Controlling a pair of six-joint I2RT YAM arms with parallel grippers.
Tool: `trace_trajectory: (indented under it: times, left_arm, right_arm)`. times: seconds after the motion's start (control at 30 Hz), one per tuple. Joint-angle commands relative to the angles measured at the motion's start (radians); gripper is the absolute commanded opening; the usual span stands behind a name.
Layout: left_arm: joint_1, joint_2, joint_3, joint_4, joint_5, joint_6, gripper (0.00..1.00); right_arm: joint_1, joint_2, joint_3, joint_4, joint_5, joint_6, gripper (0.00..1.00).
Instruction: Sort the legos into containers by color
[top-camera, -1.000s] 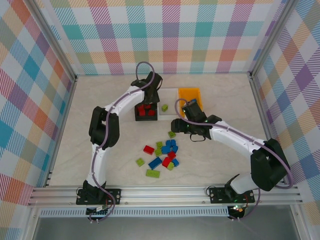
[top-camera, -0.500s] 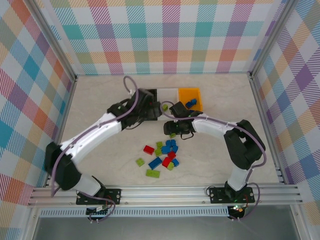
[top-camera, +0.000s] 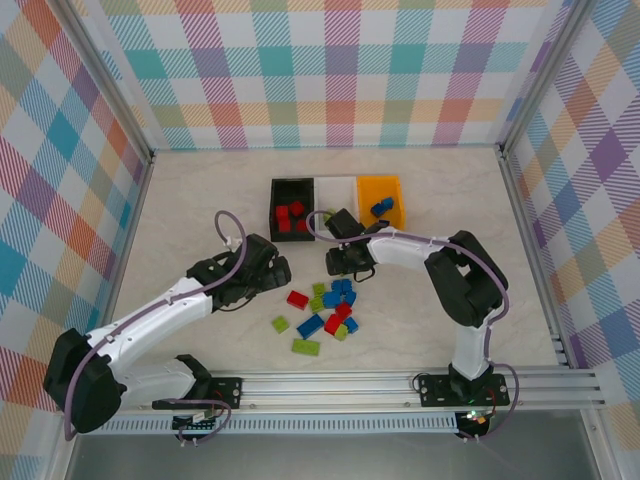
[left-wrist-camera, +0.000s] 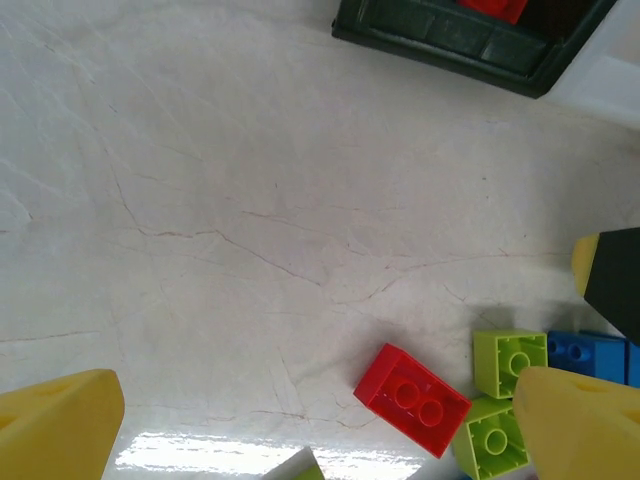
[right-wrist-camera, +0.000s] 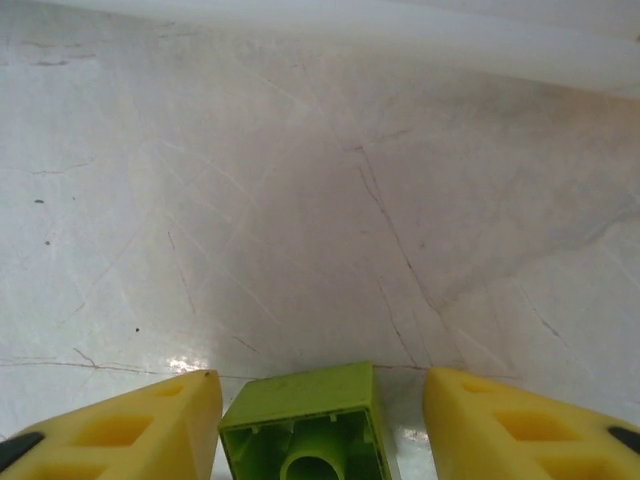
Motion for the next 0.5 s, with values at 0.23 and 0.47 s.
trace_trajectory:
  times: [0.23,0.47]
  left_arm:
    - [0.005,-0.028,-0.007,-0.016,-0.012,-0.012,1.00]
    - [0.005,-0.040,-0.014,-0.045,0.012,-0.008,1.00]
  right_arm:
    - [0.011,-0.130,0.029,-0.014,0.054,-0.023,0.34]
    - [-0.026,-0.108,0.228,-0.045,0.082,-0.062,0.35]
